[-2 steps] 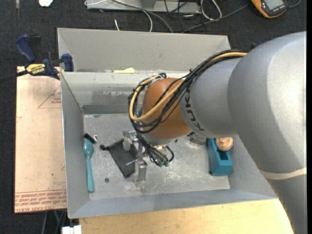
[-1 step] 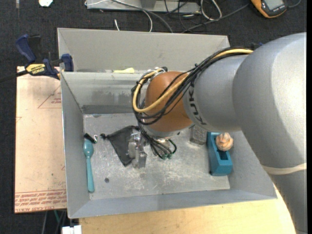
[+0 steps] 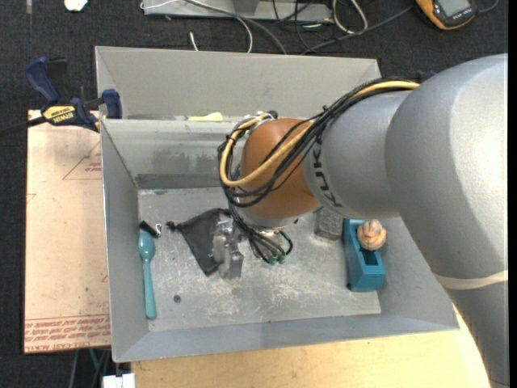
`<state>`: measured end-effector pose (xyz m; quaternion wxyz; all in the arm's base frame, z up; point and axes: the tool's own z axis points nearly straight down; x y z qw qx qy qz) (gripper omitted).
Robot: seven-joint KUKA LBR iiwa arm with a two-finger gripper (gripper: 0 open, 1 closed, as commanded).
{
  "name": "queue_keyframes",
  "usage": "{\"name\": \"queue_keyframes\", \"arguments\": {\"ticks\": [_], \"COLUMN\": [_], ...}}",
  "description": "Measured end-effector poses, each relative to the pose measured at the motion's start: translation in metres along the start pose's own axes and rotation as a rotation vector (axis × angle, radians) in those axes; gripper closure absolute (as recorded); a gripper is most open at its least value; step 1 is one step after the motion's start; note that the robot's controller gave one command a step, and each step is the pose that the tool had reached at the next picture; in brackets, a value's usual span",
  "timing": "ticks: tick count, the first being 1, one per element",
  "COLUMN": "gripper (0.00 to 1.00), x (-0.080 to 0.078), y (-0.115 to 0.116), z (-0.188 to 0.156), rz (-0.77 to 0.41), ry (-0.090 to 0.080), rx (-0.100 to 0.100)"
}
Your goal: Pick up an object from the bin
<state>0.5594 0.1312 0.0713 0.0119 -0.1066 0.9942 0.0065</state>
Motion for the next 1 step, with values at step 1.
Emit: {"name": "queue_keyframes", "arguments": {"ticks": [1], "gripper": [1.00], "x": [0.0012], "y": [0.0144], "z": [-0.0599], "rz": [-0.028], "ry": [0.004], "rx": [0.000]}}
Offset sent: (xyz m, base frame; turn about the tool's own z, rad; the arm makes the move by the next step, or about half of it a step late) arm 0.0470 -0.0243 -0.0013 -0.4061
